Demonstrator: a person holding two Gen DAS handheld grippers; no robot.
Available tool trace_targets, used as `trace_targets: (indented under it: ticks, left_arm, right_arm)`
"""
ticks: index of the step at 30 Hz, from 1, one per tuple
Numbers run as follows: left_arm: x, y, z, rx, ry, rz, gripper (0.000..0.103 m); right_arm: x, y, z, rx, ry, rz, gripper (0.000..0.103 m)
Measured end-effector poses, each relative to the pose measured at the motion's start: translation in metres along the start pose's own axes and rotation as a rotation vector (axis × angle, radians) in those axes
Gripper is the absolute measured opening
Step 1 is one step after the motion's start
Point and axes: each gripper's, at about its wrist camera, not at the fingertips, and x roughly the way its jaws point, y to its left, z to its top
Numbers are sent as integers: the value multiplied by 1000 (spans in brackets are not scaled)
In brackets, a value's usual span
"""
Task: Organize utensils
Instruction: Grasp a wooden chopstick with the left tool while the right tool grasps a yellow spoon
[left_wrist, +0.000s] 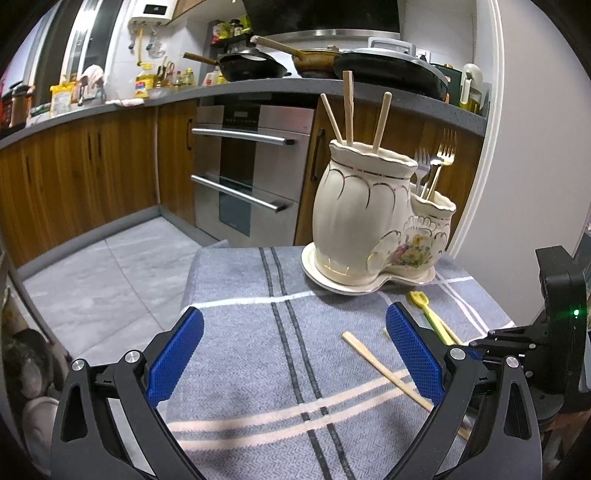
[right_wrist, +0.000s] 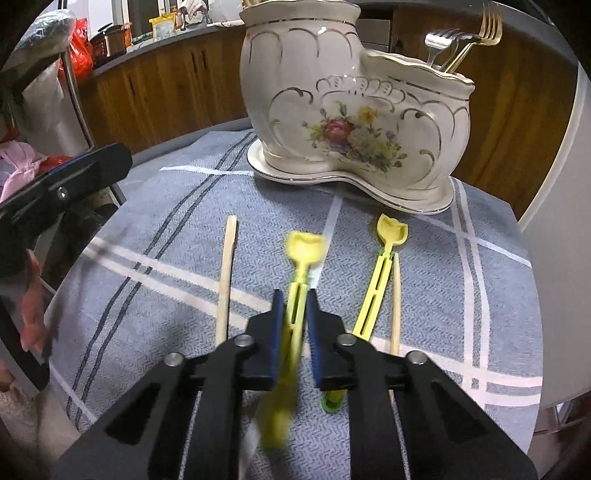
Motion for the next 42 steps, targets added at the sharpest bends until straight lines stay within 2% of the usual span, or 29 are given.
trace_targets:
  ticks: [3,7,12,20,27,29,32,38,40,42]
  left_arm:
    - [1,-5,-1,11,21,-3,98]
    - [-1,-13,-6,17,58,35,98]
    - [1,-30,-16,-12,136,21,98]
    - [21,-78,-31,46,248,81,94]
    - [39,-96,-29,62,330,159,70]
    - [44,-99,-28,61,353,174,65]
    - [54,-100,-30,58,393,187,57]
    - [55,-91,-25,55,408,174,38]
    - [56,-80,-22,50,421,182,18]
    - [56,-71,-19,48,432,181,14]
  right_arm:
    - [-10,-7,-1,31,-46,35,10]
    - [-37,-21,0,46,-125,59,10]
    - [-66,-44,0,73,-233,35,10]
    - [-74,-70,-1,106,-284,52,10]
    - [-81,-72,-8,112,-308,101,10]
    - [-82,-70,-10,104,-309,116,10]
    - [-85,-67,-12,85,-322,137,10]
    - [-93,-68,-15,77,-343,158,10]
    - [-94,-68,-17,75,-346,159,10]
    - [-94,-70,-17,77,-348,157,10]
